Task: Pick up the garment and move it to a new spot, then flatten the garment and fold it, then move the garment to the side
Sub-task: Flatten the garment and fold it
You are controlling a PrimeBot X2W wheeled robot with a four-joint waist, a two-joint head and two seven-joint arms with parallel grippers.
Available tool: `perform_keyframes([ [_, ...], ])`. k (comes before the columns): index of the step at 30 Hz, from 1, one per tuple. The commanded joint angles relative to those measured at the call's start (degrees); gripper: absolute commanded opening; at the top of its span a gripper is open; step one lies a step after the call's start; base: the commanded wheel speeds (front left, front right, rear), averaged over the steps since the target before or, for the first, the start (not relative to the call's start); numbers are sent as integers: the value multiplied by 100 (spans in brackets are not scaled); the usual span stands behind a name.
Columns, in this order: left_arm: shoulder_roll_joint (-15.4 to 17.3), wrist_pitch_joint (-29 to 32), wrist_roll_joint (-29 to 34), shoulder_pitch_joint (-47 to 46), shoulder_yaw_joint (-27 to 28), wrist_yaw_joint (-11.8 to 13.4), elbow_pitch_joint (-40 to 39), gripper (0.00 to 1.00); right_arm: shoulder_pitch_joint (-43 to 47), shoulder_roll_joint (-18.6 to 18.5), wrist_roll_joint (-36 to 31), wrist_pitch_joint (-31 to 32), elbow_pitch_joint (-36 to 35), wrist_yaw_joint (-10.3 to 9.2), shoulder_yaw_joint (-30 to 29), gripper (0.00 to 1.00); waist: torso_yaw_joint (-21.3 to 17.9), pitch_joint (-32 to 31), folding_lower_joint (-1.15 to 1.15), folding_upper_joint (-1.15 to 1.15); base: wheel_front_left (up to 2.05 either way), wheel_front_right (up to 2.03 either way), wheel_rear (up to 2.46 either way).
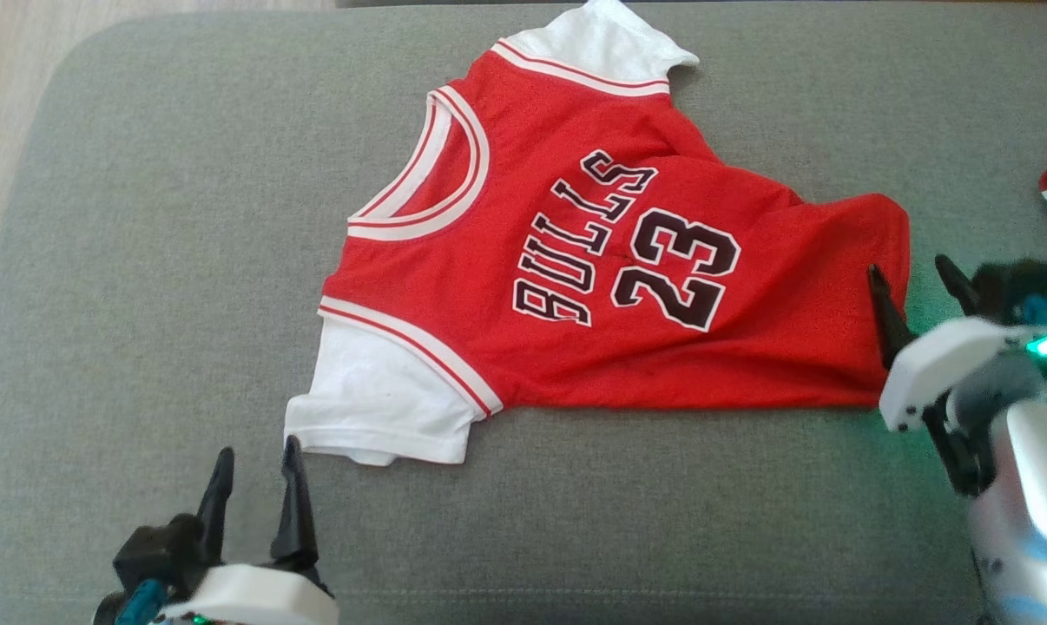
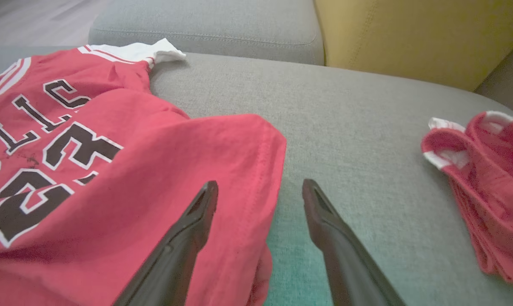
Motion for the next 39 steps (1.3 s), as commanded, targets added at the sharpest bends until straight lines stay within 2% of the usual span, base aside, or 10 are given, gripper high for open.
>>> perform_keyframes([
  [1, -25, -58, 57, -256, 120, -21, -213, 100, -327, -148, 87, 134, -68, 37, 235, 100, 21, 1, 0, 0, 0, 0, 0],
  [13, -106, -100, 126, -431, -103, -95, -271, 100, -1357, -578, 1272, 1442, 1446, 37, 1508, 100, 269, 116, 0, 0, 0, 0, 0],
  [14, -110, -102, 127, -442, -108, -97, -271, 100, -1417, -603, 1351, 1501, 1540, 37, 1604, 94, 292, 126, 0, 0, 0, 0, 0],
  [16, -119, -107, 127, -461, -116, -101, -269, 100, -1536, -659, 1477, 1530, 1697, 37, 1756, 46, 341, 151, 0, 0, 0, 0, 0],
  [19, -135, -113, 123, -486, -128, -110, -257, 100, -1732, -741, 1550, 1399, 1887, 37, 1907, 0, 404, 185, 0, 0, 0, 0, 0],
  [29, -177, -124, 152, -627, -164, -170, -224, 100, -2861, -761, 1018, 358, 2726, 37, 1768, 0, 540, 296, 0, 0, 0, 0, 0],
  [36, -215, -126, 203, -766, -241, -245, -185, 100, -3496, -658, 586, -91, 3272, 37, 2216, 0, 646, 374, 0, 0, 0, 0, 0],
  [37, -220, -126, 210, -783, -252, -255, -175, 100, -3573, -642, 560, -171, 3357, 37, 2228, 9, 657, 381, 0, 0, 0, 0, 0],
  [38, -226, -126, 216, -799, -263, -264, -162, 100, -3638, -622, 537, -240, 3452, 37, 2232, 34, 666, 386, 0, 0, 0, 0, 0],
  [39, -231, -126, 221, -813, -272, -272, -148, 100, -3693, -602, 508, -314, 3545, 37, 2242, 82, 673, 388, 0, 0, 0, 0, 0],
])
